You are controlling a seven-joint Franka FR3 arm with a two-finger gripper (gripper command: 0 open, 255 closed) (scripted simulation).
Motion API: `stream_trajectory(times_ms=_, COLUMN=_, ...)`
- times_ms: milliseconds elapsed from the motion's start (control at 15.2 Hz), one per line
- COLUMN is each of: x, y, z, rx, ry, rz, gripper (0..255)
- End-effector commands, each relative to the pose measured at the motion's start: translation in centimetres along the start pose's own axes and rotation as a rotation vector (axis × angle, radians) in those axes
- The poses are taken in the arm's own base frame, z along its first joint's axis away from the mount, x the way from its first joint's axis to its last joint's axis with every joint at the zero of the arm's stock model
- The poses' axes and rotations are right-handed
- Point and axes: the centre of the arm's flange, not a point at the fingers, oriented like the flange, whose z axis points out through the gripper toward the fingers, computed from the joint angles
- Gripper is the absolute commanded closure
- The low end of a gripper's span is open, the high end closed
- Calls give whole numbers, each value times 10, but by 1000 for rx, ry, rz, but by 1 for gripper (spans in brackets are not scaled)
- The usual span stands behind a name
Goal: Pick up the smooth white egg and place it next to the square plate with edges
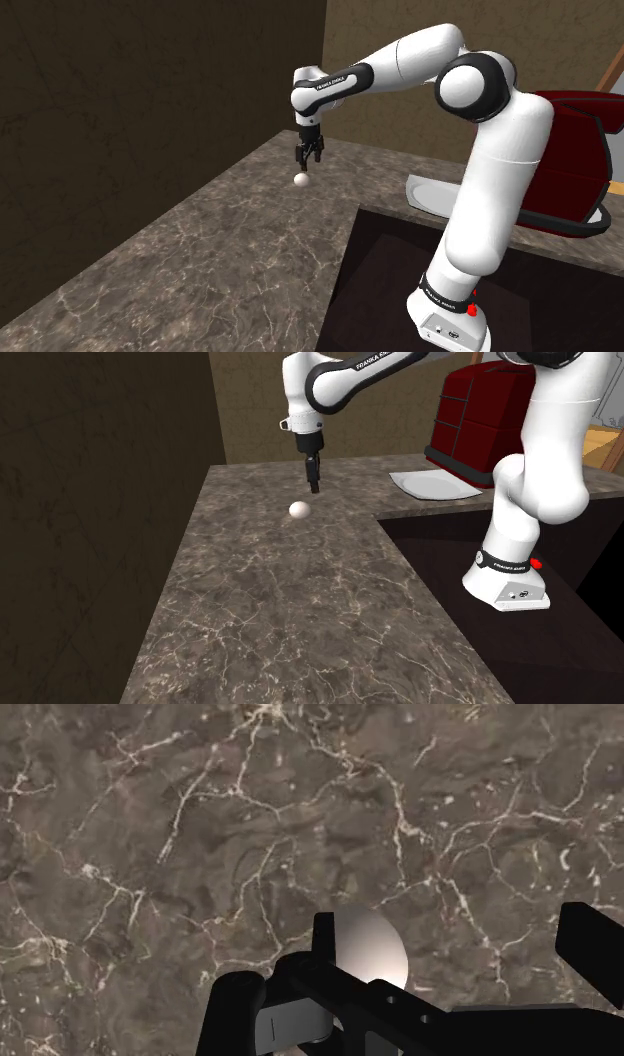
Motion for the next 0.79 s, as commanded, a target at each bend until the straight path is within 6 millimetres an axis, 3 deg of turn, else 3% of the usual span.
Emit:
stream_trajectory(times_ms=0, x=22, y=9, z=15, rx=0, ry=-21, rz=-10, gripper=0)
stream_trajectory(times_ms=330, x=82, y=26, z=52, rx=0, ry=-71, rz=-32, gripper=0)
stream_trajectory(times_ms=726, x=82, y=27, z=79, rx=0, ry=-73, rz=-33, gripper=0)
